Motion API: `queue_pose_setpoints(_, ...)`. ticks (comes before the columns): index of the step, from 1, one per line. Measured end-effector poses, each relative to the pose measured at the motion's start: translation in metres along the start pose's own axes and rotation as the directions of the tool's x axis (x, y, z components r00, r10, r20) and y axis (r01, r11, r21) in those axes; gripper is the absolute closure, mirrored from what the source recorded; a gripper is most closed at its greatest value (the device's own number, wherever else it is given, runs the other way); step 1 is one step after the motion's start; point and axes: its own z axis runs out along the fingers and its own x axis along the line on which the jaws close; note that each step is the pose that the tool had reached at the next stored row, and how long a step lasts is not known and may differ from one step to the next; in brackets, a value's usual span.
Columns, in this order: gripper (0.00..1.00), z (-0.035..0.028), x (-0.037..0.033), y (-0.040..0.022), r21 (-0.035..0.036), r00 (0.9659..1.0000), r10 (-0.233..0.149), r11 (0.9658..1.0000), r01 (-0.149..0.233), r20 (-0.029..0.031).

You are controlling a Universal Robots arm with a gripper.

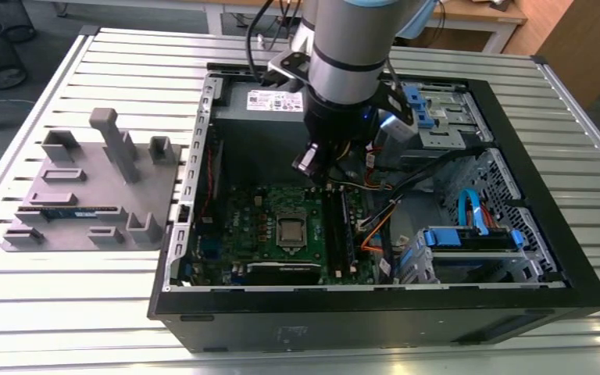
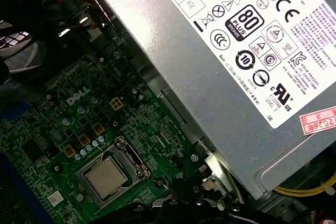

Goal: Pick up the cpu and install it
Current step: 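Install the first cpu locking lever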

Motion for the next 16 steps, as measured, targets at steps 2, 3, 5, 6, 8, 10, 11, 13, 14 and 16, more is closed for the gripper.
queue_pose_setpoints(2,0.89,0.0001,0.0011,-0.0006,0.0001,1.0,-0.002,1.0,0.002,-0.0002)
queue_pose_setpoints(3,0.89,0.0002,0.0018,-0.0009,0.0002,1.0,-0.003,1.0,0.003,-0.0003)
queue_pose_setpoints(5,0.89,0.0004,0.0031,-0.0014,0.0003,1.0,-0.005,1.0,0.005,-0.0005)
queue_pose_setpoints(6,0.89,0.0004,0.0036,-0.0016,0.0008,1.0,-0.007,1.0,0.007,-0.0011)
queue_pose_setpoints(8,0.89,0.0004,0.0045,-0.002,0.003,0.9999,-0.01,0.9999,0.01,-0.0041)
queue_pose_setpoints(10,0.89,0.0004,0.0057,-0.0024,0.0047,0.9999,-0.012,0.9999,0.012,-0.0066)
queue_pose_setpoints(11,0.89,0.0005,0.0063,-0.0027,0.0055,0.9999,-0.013,0.9999,0.013,-0.0076)
queue_pose_setpoints(13,0.89,0.0005,0.0073,-0.0034,0.0062,0.9999,-0.014,0.9999,0.014,-0.0085)
queue_pose_setpoints(14,0.89,0.0005,0.0079,-0.0037,0.0064,0.9998,-0.015,0.9999,0.015,-0.0088)
queue_pose_setpoints(16,0.89,0.0005,0.0091,-0.0043,0.0066,0.9998,-0.016,0.9998,0.016,-0.009)
